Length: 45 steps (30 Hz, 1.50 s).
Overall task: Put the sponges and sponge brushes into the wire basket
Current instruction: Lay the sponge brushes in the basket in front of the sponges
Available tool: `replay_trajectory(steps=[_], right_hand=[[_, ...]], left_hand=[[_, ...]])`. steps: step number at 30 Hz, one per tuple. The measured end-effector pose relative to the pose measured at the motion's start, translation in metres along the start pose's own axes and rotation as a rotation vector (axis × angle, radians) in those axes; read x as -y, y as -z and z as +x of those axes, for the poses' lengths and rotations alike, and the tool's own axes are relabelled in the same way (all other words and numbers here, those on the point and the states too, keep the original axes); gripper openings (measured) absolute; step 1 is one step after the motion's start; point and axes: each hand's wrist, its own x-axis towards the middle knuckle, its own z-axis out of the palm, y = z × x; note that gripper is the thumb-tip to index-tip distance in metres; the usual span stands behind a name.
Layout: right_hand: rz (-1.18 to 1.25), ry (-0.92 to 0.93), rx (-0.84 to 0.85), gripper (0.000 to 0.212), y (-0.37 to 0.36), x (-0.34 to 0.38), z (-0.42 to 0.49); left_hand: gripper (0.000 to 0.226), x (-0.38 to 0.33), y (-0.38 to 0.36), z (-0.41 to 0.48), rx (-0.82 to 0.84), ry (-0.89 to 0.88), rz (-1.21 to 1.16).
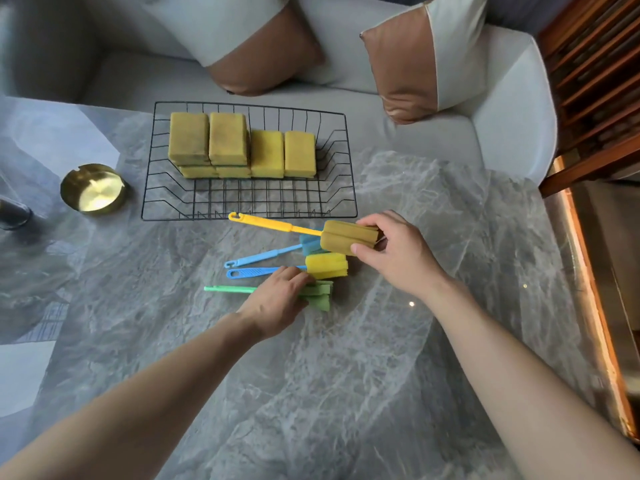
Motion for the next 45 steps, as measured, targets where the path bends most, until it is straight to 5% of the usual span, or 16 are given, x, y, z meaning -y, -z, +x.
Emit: replay_trajectory(steps=[18, 27, 45], right_hand=[[-0.181, 0.023, 0.201, 0.038, -0.058, -0.006, 0.172], [-0.668, 0.287, 0.098, 0.031, -0.064, -0.018, 0.176], [-0.67, 0.253, 0.113, 0.03, -0.064, -0.027, 0.147]], left_hand=[[0.036, 0.008, 0.119, -0.017, -0.16, -0.039, -0.02], [0.036, 0.02, 0.153, 0.021, -0.22, -0.041, 0.035], [0.039, 0.049, 0.129, 0.099, -0.05, 0.011, 0.15]])
